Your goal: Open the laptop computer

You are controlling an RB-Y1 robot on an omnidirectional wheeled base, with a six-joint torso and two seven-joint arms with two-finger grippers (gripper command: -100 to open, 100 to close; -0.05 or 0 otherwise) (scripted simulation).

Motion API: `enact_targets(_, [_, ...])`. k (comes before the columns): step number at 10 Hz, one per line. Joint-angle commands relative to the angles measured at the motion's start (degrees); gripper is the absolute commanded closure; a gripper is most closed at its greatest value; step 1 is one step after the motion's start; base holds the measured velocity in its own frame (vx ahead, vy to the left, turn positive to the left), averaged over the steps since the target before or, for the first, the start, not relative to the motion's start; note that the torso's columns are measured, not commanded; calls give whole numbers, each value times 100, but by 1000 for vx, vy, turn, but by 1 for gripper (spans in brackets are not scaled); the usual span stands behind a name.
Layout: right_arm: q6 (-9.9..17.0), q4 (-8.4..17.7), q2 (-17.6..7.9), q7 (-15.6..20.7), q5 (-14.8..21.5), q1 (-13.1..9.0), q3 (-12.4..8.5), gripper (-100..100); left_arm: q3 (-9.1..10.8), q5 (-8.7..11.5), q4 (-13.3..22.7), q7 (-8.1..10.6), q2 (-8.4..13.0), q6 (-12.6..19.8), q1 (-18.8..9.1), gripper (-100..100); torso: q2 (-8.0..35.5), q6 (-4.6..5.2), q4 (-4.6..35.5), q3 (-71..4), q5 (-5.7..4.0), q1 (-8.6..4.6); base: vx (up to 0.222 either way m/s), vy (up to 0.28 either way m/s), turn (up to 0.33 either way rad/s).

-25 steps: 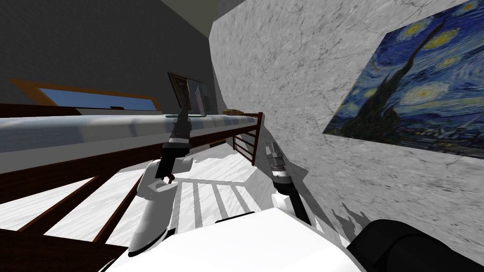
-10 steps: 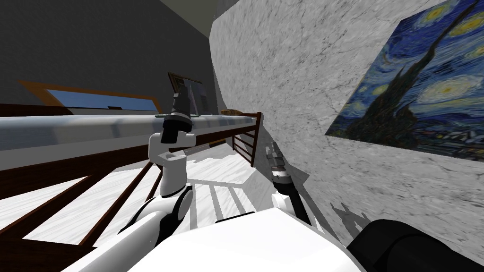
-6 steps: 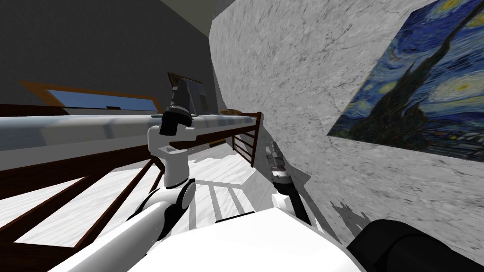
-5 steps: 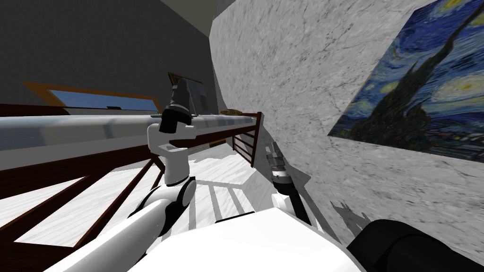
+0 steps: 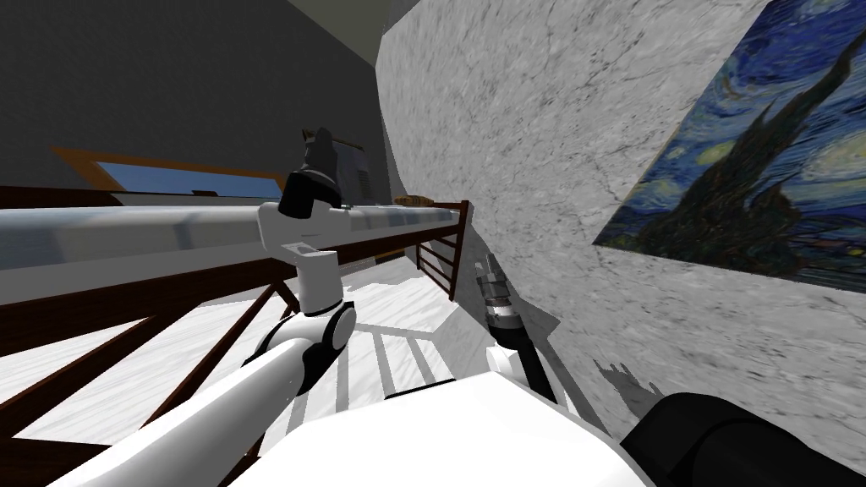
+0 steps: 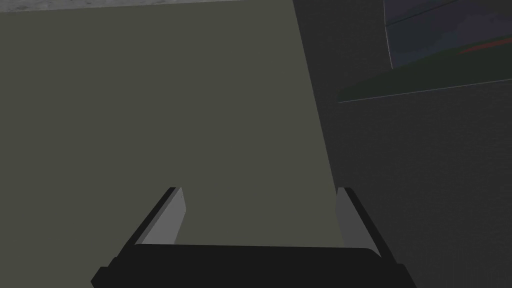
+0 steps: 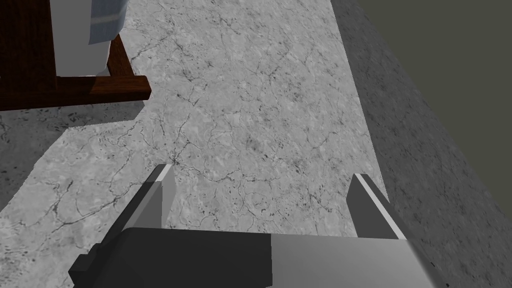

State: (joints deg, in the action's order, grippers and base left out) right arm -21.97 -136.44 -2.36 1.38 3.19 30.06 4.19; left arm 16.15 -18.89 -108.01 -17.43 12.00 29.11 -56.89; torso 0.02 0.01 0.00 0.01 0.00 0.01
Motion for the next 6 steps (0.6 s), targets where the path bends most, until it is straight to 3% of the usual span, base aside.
enact_targets(1, [0,0,0,0,0,0,0,0,85,-26,209,-145,51,445,-473,-100,-3,-3,0,-1,0,-5,46,-40,33])
enact_targets(2, [0,0,0,0,0,0,0,0,85,-26,209,-145,51,538,-561,-100,-5,0,-1,-3,-1,-6,24,-15,-3])
enact_targets(3, [0,0,0,0,0,0,0,0,166,-68,428,-284,80,717,-787,-100,1,0,0,0,1,2,40,-18,53])
enact_targets(5, [0,0,0,0,0,0,0,0,166,-68,428,-284,80,988,-1013,-100,-5,-1,-1,-2,1,3,38,-13,17])
enact_targets(6, [0,0,0,0,0,0,0,0,247,-104,651,-423,114,1167,-1240,-100,1,-1,-1,0,2,4,48,-19,52])
